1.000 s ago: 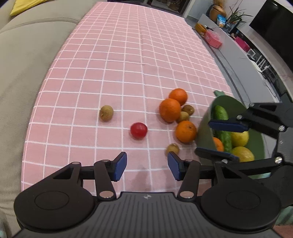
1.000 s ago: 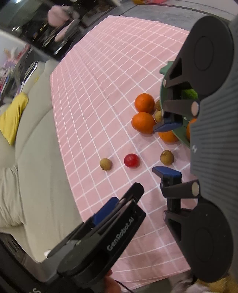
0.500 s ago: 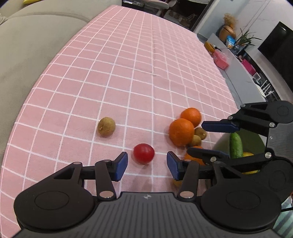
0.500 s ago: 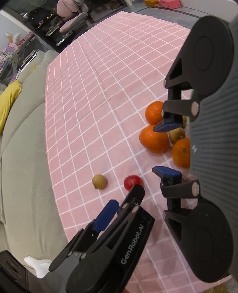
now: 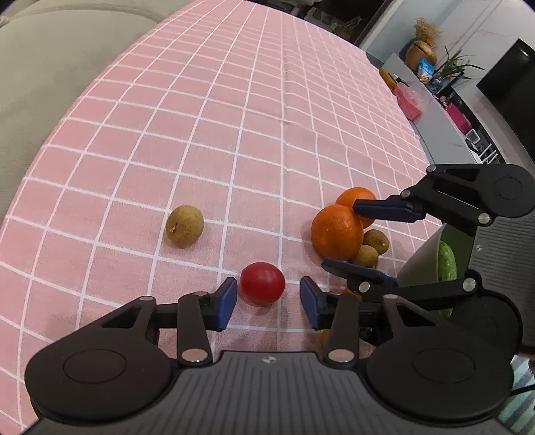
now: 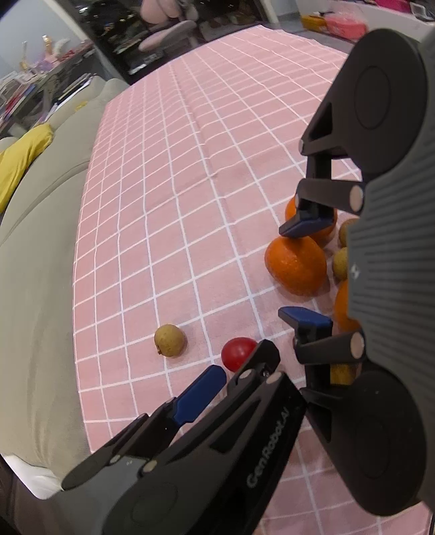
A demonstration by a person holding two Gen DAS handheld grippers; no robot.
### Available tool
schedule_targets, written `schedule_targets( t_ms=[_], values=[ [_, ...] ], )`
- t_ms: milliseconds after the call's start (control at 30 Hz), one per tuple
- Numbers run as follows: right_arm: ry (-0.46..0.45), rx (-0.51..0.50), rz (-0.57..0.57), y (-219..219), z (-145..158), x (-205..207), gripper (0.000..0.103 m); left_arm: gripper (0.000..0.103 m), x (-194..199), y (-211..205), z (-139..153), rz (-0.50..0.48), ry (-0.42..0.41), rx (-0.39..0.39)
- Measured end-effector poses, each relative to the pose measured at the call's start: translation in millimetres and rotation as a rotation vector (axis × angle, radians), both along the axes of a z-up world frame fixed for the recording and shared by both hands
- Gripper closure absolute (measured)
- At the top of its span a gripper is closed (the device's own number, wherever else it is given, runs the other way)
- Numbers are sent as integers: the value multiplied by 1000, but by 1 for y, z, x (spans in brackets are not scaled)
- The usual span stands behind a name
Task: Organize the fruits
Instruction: 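Grasp the red tomato with the left tool while the right tool grasps an orange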
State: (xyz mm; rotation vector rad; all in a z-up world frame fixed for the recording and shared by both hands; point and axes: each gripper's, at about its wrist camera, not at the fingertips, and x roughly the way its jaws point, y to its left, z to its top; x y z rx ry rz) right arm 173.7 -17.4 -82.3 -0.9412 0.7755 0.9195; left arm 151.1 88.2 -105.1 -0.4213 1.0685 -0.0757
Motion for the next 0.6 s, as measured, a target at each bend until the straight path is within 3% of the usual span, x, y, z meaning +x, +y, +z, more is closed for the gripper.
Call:
schedule_targets(
  t_ms=[200, 367, 467, 600],
  values=[
    [-68, -52, 58, 6, -8, -9, 55, 70, 0, 4, -5, 26, 9, -22],
    [-105, -86, 64, 10, -13, -9, 55, 72, -2, 8, -6, 48, 13, -53],
    [-121, -90, 36, 11, -15, -7, 61, 72, -3, 7, -5, 51, 12, -48],
    [-97, -70, 6, 10, -11, -4, 63, 72, -6, 7, -3, 54, 4, -55]
  ],
)
